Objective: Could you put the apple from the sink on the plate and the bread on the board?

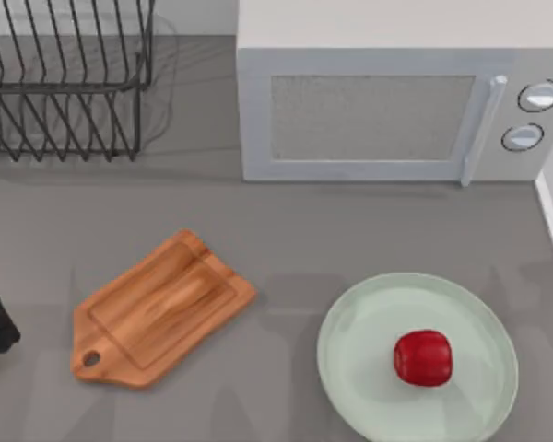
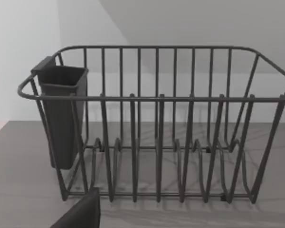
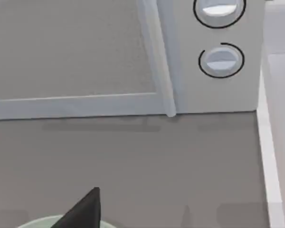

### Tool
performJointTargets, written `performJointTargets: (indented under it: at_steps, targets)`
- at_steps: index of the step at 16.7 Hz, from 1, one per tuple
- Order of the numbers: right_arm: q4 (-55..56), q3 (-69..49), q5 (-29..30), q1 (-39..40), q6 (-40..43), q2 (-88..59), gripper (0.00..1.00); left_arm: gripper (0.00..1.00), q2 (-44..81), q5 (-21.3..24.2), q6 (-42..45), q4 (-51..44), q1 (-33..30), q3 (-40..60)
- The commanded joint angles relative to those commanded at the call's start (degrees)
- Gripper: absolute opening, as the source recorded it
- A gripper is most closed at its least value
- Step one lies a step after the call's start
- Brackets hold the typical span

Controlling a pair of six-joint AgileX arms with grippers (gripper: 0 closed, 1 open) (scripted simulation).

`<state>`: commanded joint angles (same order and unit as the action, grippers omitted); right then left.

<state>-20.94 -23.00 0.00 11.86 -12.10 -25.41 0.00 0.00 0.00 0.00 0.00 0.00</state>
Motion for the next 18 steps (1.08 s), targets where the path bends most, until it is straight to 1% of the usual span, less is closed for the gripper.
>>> performJointTargets:
  at_steps: [4, 7, 14, 16, 18]
  targets:
    - [13.4, 15.2, 0.0, -7.5, 7.6, 17.3, 1.00, 1.00, 0.0, 0.0, 0.0, 0.0, 0.0, 0.0]
    - [19.6, 21.7, 0.0, -11.1, 11.3, 24.0, 1.00, 1.00, 0.0, 0.0, 0.0, 0.0, 0.0, 0.0]
    - [20.9, 23.0, 0.0, -11.9, 12.1, 25.4, 1.00, 1.00, 0.0, 0.0, 0.0, 0.0, 0.0, 0.0]
    - [20.9, 23.0, 0.0, -11.9, 12.1, 25.4, 1.00, 1.00, 1.9, -0.2, 1.9, -1.5, 0.5, 1.7]
    - [20.9, 23.0, 0.0, -11.9, 12.1, 25.4, 1.00, 1.00, 6.1, -0.4, 6.0, -4.6, 1.4, 5.3]
